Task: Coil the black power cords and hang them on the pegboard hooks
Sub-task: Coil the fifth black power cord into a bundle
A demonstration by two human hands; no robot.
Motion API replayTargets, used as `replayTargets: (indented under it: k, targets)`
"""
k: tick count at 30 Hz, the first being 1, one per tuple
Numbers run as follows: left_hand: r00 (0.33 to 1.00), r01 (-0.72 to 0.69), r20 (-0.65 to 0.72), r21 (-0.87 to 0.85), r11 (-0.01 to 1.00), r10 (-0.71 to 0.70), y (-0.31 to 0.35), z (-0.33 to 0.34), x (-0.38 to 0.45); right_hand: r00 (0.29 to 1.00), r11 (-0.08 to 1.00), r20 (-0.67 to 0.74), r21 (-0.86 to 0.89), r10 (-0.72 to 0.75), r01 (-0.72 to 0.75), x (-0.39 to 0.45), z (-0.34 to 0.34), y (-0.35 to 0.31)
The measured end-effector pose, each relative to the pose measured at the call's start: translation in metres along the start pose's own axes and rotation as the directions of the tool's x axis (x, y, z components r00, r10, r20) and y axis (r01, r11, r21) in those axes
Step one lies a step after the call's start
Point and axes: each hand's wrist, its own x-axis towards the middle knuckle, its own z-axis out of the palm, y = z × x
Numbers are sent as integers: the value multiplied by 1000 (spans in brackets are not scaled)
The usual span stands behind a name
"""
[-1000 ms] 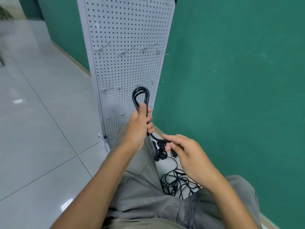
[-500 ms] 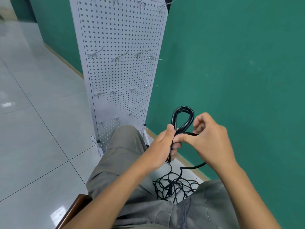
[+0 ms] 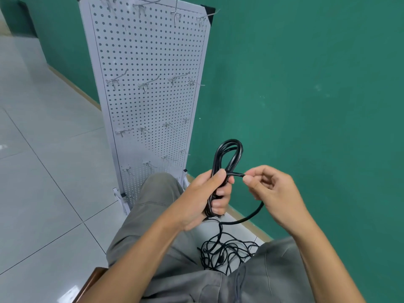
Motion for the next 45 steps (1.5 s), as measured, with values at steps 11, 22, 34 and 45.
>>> replayTargets:
  k: [11,22,34,45]
  targets:
    - [995,33,-94,515,856,18,-9,13,2,963,985,-267,154,-31,74,-5,21,-9]
    - [971,-135,90,971,199,221,-13,11,4,953,873,-232,485,194,-59,3,35,-28]
    - [994,-95,108,629,771,34,-16,19,0,982,891,-120,446,149,-81,13,28,-30]
    - [999,-28,-9,421,907,35,-9,7,2,985,832,139,529,106,-165,29,24,-17]
